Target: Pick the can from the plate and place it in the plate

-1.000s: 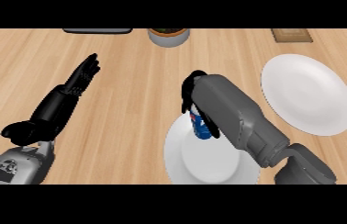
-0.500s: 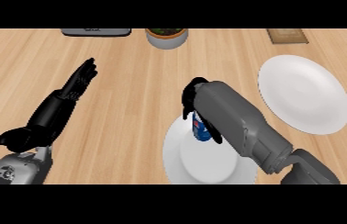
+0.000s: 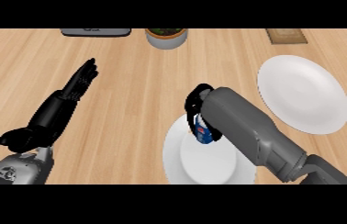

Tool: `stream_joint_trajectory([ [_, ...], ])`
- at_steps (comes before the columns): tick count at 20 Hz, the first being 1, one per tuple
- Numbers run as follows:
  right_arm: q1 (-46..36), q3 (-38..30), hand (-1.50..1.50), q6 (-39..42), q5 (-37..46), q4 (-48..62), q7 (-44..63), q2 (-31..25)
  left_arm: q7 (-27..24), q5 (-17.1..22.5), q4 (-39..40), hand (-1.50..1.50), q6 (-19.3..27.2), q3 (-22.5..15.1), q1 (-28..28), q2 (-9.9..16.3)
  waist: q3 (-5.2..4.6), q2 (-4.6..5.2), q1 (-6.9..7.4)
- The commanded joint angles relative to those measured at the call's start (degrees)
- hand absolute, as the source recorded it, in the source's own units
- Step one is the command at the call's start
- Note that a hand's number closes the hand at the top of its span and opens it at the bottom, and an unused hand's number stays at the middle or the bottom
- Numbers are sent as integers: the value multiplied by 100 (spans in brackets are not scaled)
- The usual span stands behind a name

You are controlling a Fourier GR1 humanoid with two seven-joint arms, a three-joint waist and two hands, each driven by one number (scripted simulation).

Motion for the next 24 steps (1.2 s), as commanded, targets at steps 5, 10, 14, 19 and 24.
stream_joint_trajectory([
  [5, 5, -804, 150, -2887, 580, 567, 1426, 15, 107, 4, 148, 0, 45, 149, 9, -4, 18, -24, -297],
  [10, -179, -1169, 150, -5064, 1034, 520, 2836, 61, 121, 12, 88, 0, 49, 160, 149, 19, 20, -145, -350],
  [14, -375, -1078, 150, -6775, 1677, 272, 4139, 592, 136, -26, 118, 0, 50, 164, 80, 28, 17, -73, -237],
  [19, -408, -572, 150, -7925, 2343, -331, 5565, 687, 41, -70, 115, 0, -31, -10, 54, -106, 16, 3, -64],
  [24, -667, -424, 150, -7956, 2748, -787, 6512, 691, 145, -15, 190, 0, -57, 181, -182, -42, 18, 14, -58],
])
